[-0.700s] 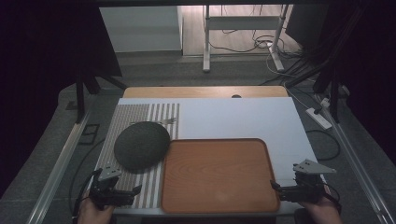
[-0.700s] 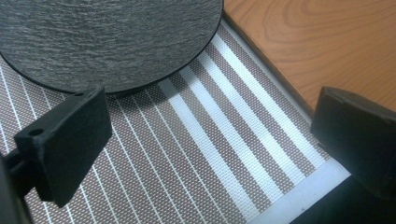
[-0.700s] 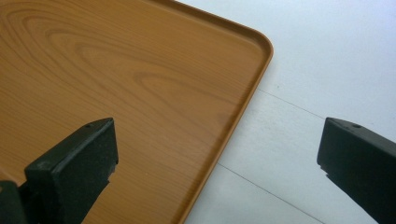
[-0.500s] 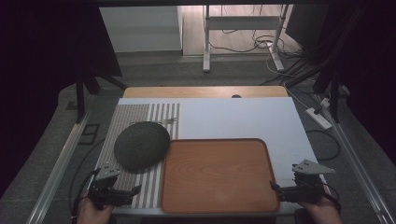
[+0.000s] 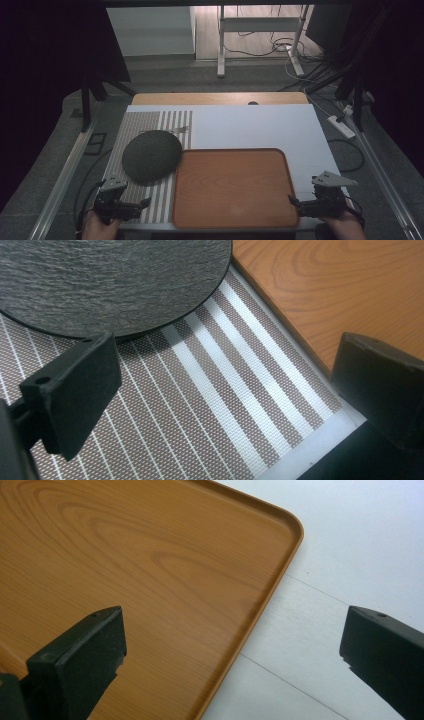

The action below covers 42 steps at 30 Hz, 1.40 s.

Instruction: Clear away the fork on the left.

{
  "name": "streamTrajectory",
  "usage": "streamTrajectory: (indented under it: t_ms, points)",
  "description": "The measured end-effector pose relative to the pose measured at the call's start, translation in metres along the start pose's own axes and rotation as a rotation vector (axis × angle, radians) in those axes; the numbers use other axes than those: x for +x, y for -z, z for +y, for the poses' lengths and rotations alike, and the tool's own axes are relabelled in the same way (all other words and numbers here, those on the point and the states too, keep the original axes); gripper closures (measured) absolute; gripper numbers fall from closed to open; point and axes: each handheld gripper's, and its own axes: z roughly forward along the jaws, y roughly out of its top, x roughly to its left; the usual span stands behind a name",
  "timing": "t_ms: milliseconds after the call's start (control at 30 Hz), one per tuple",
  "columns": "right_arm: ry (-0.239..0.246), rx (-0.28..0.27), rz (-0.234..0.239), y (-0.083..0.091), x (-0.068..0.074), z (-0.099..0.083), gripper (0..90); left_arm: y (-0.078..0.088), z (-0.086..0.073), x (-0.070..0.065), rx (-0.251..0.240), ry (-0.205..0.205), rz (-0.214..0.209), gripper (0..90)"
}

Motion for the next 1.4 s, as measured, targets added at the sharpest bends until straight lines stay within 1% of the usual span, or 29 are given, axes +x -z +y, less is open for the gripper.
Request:
streamTrajectory:
  t_ms: [67, 333, 367, 467, 600, 667, 800, 1033, 1100, 1167, 1267, 1400]
  points:
    - [0.0, 0.002, 0.002, 0.0, 0.0, 0.0, 0.0, 0.001, 0.0, 0.002, -0.007, 0.013, -0.009, 0.7]
    - [0.005, 0.007, 0.005, 0.0, 0.0, 0.0, 0.0, 0.001, 0.0, 0.007, -0.017, 0.032, -0.06, 0.0]
    - [0.005, 0.008, 0.005, 0.0, 0.0, 0.0, 0.0, 0.001, 0.0, 0.007, -0.024, 0.03, -0.06, 0.0]
    - [0.008, 0.009, 0.005, -0.001, 0.0, 0.0, 0.0, 0.002, 0.001, 0.008, -0.04, 0.016, -0.037, 0.0]
    - [0.011, 0.01, 0.006, -0.001, 0.0, 0.0, 0.0, 0.0, 0.003, 0.01, -0.035, 0.014, -0.048, 0.0]
    - [0.011, 0.011, 0.007, -0.001, 0.0, 0.0, 0.0, 0.0, 0.004, 0.01, -0.037, 0.006, -0.047, 0.1]
    - [0.011, 0.011, 0.007, -0.001, 0.0, 0.0, 0.0, -0.001, 0.006, 0.011, -0.055, -0.027, -0.037, 0.1]
    - [0.012, 0.012, 0.007, -0.001, 0.0, 0.0, 0.0, -0.004, 0.008, 0.015, -0.05, -0.02, -0.044, 0.0]
    - [0.012, 0.013, 0.008, -0.001, 0.0, 0.0, 0.0, -0.005, 0.009, 0.016, -0.051, -0.019, -0.037, 0.0]
    - [0.012, 0.014, 0.008, -0.001, 0.0, 0.0, 0.0, -0.005, 0.011, 0.017, -0.044, -0.013, -0.027, 0.0]
    - [0.012, 0.014, 0.01, -0.001, 0.001, 0.0, 0.0, -0.007, 0.013, 0.019, -0.04, 0.0, -0.024, 0.0]
    - [0.013, 0.016, 0.009, -0.002, 0.001, 0.0, 0.0, -0.011, 0.018, 0.023, -0.034, 0.012, -0.033, 0.0]
